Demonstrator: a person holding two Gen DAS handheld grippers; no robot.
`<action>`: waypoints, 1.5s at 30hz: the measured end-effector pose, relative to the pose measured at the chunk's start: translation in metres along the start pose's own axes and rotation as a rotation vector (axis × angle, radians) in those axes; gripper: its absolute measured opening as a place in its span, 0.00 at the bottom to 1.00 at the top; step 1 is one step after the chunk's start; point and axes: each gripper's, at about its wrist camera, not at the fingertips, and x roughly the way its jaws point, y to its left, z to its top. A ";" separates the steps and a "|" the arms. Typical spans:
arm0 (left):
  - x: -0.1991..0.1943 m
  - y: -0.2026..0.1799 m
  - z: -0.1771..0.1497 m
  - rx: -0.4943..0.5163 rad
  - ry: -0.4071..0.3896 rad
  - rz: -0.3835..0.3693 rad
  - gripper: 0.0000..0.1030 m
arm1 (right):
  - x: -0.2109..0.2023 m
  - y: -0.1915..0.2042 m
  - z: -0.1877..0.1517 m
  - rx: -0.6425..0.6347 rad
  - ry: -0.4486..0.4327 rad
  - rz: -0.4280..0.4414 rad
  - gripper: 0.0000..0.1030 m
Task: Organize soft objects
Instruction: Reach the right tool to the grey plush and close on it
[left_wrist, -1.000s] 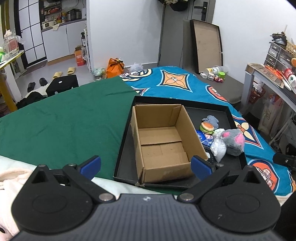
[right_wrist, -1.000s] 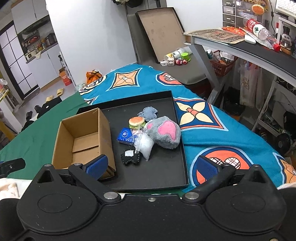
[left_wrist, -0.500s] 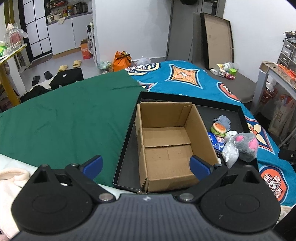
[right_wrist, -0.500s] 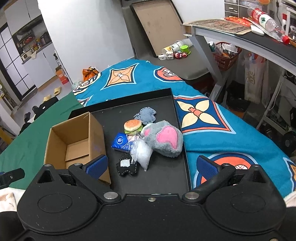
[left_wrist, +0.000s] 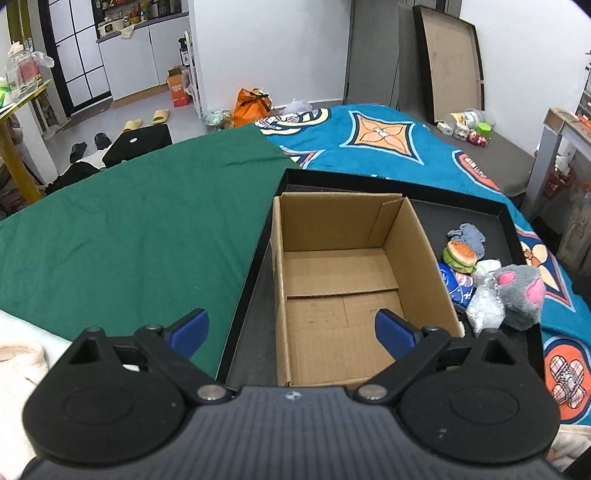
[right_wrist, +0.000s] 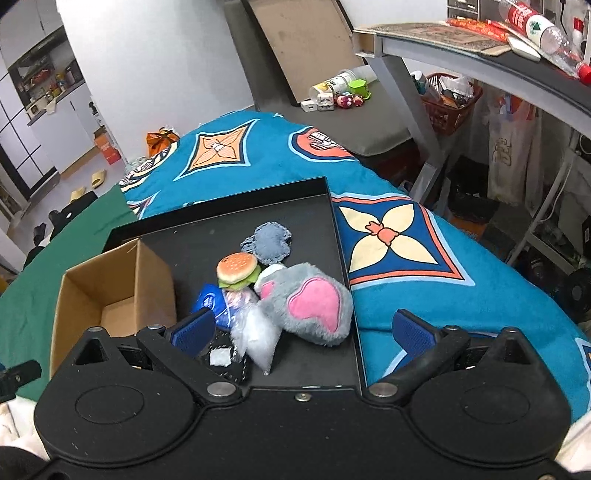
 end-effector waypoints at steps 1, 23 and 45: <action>0.002 -0.001 -0.001 0.001 0.003 0.001 0.92 | 0.003 -0.002 0.001 0.004 0.002 0.001 1.00; 0.062 -0.026 -0.016 0.035 0.114 0.083 0.68 | 0.061 -0.044 0.000 0.126 0.032 0.018 1.00; 0.078 0.004 0.000 -0.047 0.081 0.044 0.08 | 0.097 -0.016 0.005 0.029 0.087 0.045 0.97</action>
